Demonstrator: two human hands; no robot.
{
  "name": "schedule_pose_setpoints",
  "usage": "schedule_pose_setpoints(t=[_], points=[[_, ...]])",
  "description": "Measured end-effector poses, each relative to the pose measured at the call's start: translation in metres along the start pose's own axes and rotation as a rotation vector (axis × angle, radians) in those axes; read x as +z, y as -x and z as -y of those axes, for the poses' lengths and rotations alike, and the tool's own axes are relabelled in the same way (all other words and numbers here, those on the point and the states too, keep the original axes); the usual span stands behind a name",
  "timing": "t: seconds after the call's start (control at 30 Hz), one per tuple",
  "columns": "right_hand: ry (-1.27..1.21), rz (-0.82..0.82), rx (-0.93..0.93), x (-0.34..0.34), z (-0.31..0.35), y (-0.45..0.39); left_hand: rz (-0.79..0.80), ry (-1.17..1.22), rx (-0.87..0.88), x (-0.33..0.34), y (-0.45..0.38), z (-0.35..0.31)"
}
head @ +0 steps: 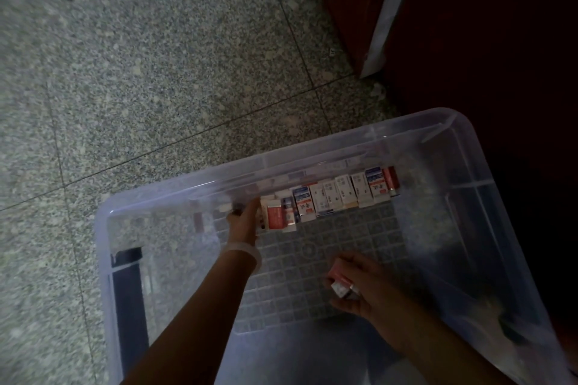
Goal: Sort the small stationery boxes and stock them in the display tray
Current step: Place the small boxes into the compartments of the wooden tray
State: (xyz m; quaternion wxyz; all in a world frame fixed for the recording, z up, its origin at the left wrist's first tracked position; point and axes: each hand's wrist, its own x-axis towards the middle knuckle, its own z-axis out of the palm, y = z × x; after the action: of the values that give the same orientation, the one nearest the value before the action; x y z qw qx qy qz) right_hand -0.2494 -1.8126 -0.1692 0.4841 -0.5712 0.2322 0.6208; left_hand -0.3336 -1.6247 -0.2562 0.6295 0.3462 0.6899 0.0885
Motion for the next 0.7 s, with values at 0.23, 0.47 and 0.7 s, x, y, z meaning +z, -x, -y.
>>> schedule_pose_setpoints(t=[0.23, 0.47, 0.7], points=[[0.000, -0.002, -0.008, -0.001, -0.001, 0.001, 0.339, -0.045, -0.003, 0.002, 0.019, -0.008], [0.000, 0.005, -0.028, 0.000, 0.001, 0.003, 0.386, -0.189, 0.128, -0.001, 0.018, -0.014], [-0.009, 0.003, -0.013, 0.002, 0.001, 0.003, 0.467, -0.207, 0.125, -0.004, 0.026, -0.012]])
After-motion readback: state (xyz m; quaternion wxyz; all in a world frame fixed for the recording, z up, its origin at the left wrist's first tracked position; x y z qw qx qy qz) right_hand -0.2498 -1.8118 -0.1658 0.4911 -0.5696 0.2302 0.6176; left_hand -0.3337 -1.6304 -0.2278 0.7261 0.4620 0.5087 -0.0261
